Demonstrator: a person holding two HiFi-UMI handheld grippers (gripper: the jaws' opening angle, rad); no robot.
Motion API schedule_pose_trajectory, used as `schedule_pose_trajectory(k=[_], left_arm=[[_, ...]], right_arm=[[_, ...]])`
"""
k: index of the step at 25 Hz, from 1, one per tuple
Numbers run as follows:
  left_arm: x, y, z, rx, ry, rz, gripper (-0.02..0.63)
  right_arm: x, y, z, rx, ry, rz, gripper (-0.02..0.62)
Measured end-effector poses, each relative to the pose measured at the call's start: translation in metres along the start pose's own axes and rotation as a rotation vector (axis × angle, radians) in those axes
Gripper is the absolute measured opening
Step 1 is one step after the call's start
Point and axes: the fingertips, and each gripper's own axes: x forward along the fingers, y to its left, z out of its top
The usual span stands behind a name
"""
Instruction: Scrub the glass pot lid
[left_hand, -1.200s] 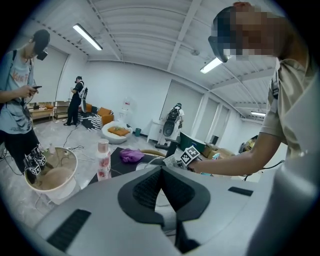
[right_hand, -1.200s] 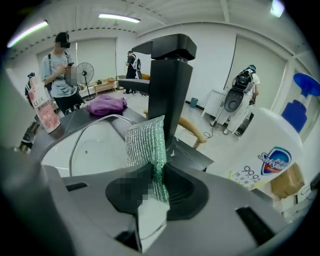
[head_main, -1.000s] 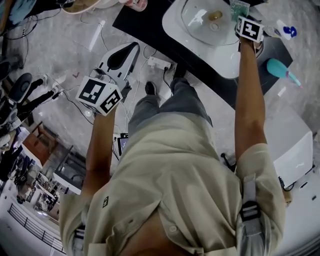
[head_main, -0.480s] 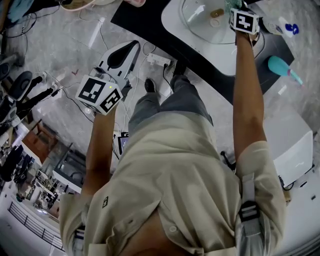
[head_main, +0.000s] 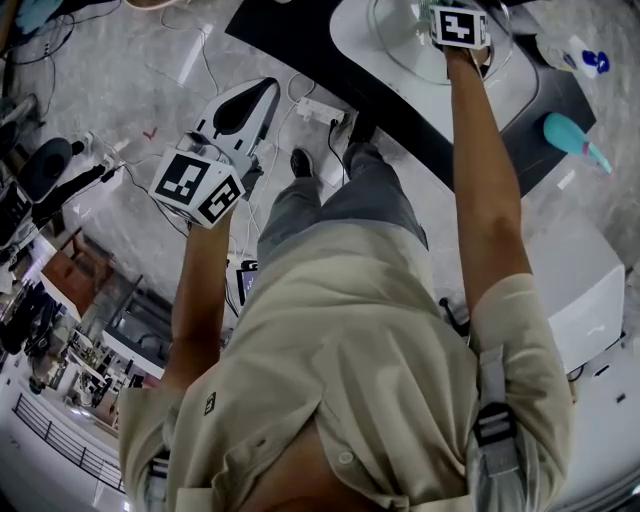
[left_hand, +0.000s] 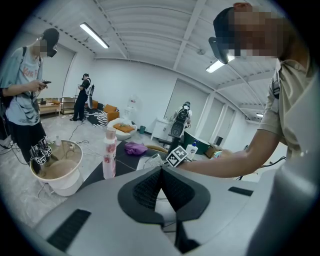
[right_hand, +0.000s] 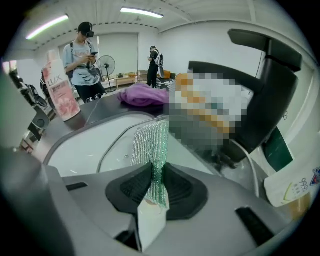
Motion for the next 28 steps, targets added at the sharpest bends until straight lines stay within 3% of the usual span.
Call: schedule_pose_trajectory(k=[9, 15, 22, 25, 28], left_arm=[[-0.006, 0.005, 0.000, -0.015, -0.012, 0.000, 0.014], [-0.001, 0.010, 0.000, -0.010, -0.010, -0.005, 0.014], [0.008, 0.012, 0.010, -0.011, -0.018, -0.020, 0.014], [0.010, 0.013, 0.014, -0.005, -0.019, -0.025, 0.014], [0.011, 0.014, 0.016, -0.002, -0.017, -0.024, 0.014]], right_arm=[[0.006, 0.063, -0.045, -0.068, 0.109, 0.106, 0.086], [-0.003, 0.077, -0.084, -0.098, 0.191, 0.136, 0.086], [-0.030, 0.042, -0.114, -0.065, 0.223, 0.064, 0.086], [-0.042, 0.014, -0.125, -0.012, 0.228, 0.020, 0.086], [-0.051, -0.020, -0.152, 0.066, 0.296, -0.026, 0.086]])
